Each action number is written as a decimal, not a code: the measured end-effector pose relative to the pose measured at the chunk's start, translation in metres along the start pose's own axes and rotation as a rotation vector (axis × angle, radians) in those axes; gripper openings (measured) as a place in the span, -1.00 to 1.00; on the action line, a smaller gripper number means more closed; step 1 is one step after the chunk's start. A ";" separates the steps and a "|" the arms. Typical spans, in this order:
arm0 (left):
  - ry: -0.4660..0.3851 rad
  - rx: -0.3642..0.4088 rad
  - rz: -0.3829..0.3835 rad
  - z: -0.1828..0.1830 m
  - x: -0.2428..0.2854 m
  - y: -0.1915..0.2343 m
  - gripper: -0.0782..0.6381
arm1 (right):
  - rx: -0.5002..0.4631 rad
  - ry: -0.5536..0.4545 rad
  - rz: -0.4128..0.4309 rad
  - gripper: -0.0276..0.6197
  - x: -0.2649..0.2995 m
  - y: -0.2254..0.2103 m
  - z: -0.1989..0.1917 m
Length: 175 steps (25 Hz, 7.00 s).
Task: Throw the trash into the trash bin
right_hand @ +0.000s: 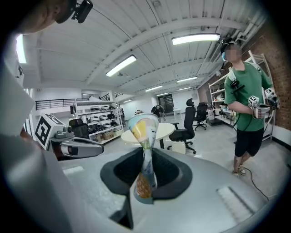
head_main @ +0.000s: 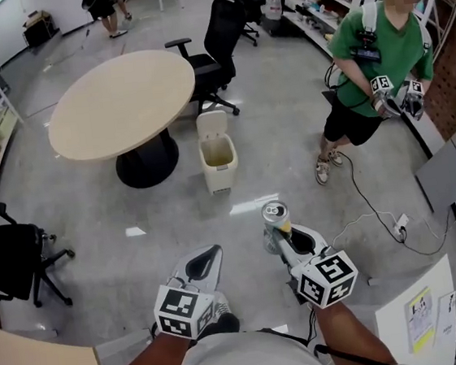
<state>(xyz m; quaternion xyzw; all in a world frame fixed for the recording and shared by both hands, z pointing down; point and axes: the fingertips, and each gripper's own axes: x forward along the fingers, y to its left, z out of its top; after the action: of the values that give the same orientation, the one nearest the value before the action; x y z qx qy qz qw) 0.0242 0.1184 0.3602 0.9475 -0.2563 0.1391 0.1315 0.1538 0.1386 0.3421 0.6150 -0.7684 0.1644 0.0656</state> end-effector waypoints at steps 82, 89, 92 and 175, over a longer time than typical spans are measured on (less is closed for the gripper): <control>0.021 -0.016 0.107 0.120 0.256 0.156 -0.76 | -0.005 0.000 0.120 -0.71 0.237 -0.209 0.108; 0.023 0.003 0.095 0.132 0.286 0.149 -0.76 | 0.017 -0.011 0.143 -0.71 0.249 -0.228 0.107; 0.034 0.020 0.100 0.132 0.287 0.154 -0.76 | 0.031 -0.009 0.141 -0.71 0.255 -0.234 0.105; 0.562 -0.330 0.250 -0.179 0.491 0.401 -0.76 | -0.013 0.873 0.329 -0.71 0.621 -0.292 -0.273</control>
<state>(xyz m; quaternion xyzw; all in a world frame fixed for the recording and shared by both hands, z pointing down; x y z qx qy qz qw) 0.1867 -0.3794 0.7601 0.7993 -0.3432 0.3663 0.3304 0.2624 -0.3988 0.8365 0.3579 -0.7573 0.4112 0.3596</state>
